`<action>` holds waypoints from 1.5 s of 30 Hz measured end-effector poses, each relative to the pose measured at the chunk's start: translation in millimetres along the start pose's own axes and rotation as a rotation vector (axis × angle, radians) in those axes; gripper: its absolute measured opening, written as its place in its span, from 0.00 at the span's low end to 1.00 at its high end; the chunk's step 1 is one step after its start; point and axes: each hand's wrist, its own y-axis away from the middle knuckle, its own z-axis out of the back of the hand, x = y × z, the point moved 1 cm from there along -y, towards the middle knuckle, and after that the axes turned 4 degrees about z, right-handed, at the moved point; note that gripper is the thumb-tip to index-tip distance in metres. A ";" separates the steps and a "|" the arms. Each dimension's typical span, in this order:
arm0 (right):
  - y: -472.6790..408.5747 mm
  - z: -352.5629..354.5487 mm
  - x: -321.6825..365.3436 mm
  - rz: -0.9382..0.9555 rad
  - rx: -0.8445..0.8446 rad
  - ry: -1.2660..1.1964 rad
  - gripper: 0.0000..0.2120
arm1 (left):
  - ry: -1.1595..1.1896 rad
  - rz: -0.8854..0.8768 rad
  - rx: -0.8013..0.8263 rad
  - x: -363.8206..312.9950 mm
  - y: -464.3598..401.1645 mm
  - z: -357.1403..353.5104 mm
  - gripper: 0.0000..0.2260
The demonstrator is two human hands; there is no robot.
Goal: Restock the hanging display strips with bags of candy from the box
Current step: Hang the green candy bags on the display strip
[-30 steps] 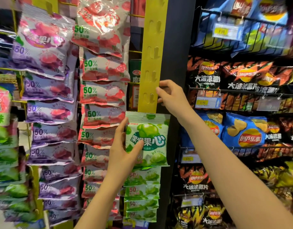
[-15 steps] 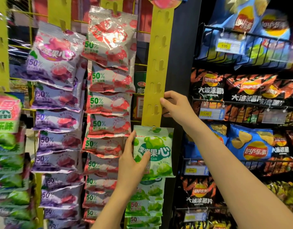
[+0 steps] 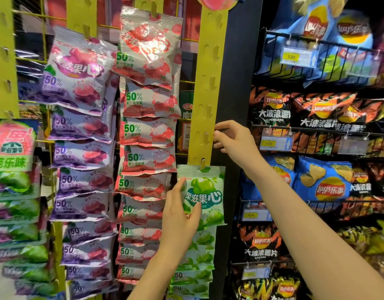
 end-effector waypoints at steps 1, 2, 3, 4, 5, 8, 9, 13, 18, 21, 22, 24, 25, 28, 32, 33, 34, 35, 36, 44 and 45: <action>3.2 2.7 -2.0 0.018 -0.029 0.086 0.04 | -0.048 -0.017 0.001 0.6 1.7 1.8 0.26; 7.1 6.0 -3.8 0.044 -0.059 0.206 0.05 | -0.108 -0.036 0.005 1.0 3.2 3.8 0.26; 11.7 9.5 -5.0 0.071 -0.084 0.341 0.06 | -0.183 -0.054 0.012 1.7 4.3 6.2 0.26; 16.9 12.9 -6.3 0.099 -0.105 0.463 0.08 | -0.268 -0.073 0.015 1.8 5.1 9.0 0.25; 22.2 16.2 -8.3 0.127 -0.116 0.560 0.09 | -0.352 -0.099 0.006 2.7 5.6 11.8 0.25; 40.7 23.3 -21.0 0.147 -0.073 0.770 0.12 | -0.550 -0.245 -0.079 4.3 5.1 19.6 0.22; 48.1 25.0 -26.2 0.136 -0.051 0.829 0.13 | -0.610 -0.299 -0.107 3.8 4.2 21.2 0.21; 82.0 33.0 -46.5 0.057 0.040 0.981 0.15 | -0.794 -0.453 -0.058 -5.0 0.0 20.2 0.15; 124.6 45.1 -75.3 -0.015 0.154 1.127 0.14 | -0.849 -0.579 0.066 -16.9 4.5 -8.0 0.15; 149.7 57.4 -91.1 -0.024 0.186 1.158 0.15 | -0.841 -0.603 0.126 -23.8 13.2 -35.7 0.16; 158.7 62.6 -95.7 -0.028 0.188 1.159 0.15 | -0.831 -0.603 0.147 -26.2 17.4 -46.1 0.15; 176.6 74.8 -104.2 -0.049 0.197 1.177 0.15 | -0.828 -0.612 0.195 -30.1 25.7 -69.1 0.13; 185.1 82.1 -107.7 -0.057 0.203 1.190 0.15 | -0.831 -0.619 0.220 -31.8 30.3 -80.8 0.12; 211.0 110.8 -117.1 -0.091 0.205 1.205 0.16 | -0.823 -0.626 0.326 -33.8 46.6 -119.3 0.11; 248.7 158.9 -137.5 -0.220 0.245 1.242 0.16 | -0.834 -0.513 0.517 -49.1 76.0 -169.4 0.14; 257.6 172.8 -143.9 -0.251 0.258 1.235 0.15 | -0.834 -0.505 0.550 -53.1 83.9 -183.8 0.16; 266.2 186.8 -150.1 -0.278 0.276 1.226 0.14 | -0.831 -0.507 0.568 -57.4 92.3 -198.8 0.16; 274.4 201.0 -155.3 -0.298 0.295 1.229 0.14 | -0.843 -0.501 0.596 -62.3 100.9 -213.3 0.17; 282.6 215.5 -160.6 -0.320 0.321 1.242 0.13 | -0.848 -0.490 0.620 -67.9 109.8 -228.0 0.17; 347.0 325.2 -213.1 -0.374 0.473 1.237 0.17 | -0.842 -0.390 0.783 -102.0 183.4 -340.2 0.16; 353.4 337.2 -217.9 -0.373 0.481 1.245 0.17 | -0.847 -0.374 0.803 -105.1 191.6 -351.5 0.16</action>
